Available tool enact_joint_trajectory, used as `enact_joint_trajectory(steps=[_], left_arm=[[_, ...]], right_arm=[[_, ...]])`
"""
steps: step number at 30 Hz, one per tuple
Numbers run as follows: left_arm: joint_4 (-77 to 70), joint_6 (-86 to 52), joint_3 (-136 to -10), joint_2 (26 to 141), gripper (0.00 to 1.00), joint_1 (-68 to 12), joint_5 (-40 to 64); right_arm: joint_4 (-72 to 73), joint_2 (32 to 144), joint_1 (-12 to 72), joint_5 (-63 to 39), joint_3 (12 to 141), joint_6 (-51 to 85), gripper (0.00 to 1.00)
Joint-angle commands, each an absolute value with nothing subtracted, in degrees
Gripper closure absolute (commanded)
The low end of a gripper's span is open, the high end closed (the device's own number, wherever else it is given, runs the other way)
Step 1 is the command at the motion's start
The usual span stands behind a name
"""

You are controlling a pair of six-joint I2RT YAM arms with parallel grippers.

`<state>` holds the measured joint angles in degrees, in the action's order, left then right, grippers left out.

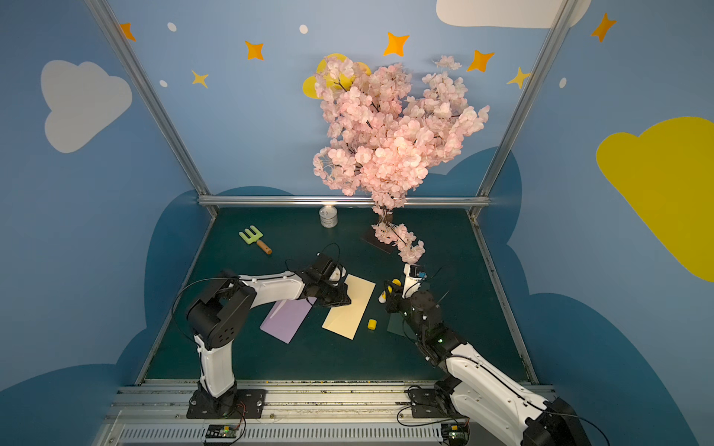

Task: Seal the envelope with a glue stick
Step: Seal the envelope at the center of the board.

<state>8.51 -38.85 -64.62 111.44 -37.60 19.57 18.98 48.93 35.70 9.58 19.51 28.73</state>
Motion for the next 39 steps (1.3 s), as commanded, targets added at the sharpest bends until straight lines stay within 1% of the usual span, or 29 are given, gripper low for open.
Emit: enact_joint_trajectory(steps=[1,6,13,24,28,33,39], left_arm=[[11.41,-39.46,-61.61,112.57,0.91,-36.96,17.13],[7.29,-41.32,-57.99,110.83,0.92,-35.43,17.69],[0.36,-43.95,-55.71,112.6,0.93,-33.19,21.71],[1.45,-41.97,-61.94,117.03,0.94,-32.52,22.06],[3.14,-41.26,-63.59,118.62,0.94,-32.41,20.48],[3.31,-40.98,-63.14,118.94,0.94,-32.48,20.21],[3.25,-40.97,-58.56,114.17,0.94,-33.2,19.86]], right_arm=[[18.62,48.19,35.42,8.54,19.64,29.01,1.0],[18.19,48.49,35.43,8.14,20.04,29.26,1.0],[16.94,50.18,35.59,7.02,22.32,29.72,1.0],[14.7,50.24,35.95,7.88,24.08,29.86,1.0],[13.98,49.38,35.95,8.21,24.25,29.33,1.0],[13.78,49.04,36.03,8.2,24.08,29.31,1.0],[14.35,49.37,36.04,7.92,24.0,29.69,1.0]])
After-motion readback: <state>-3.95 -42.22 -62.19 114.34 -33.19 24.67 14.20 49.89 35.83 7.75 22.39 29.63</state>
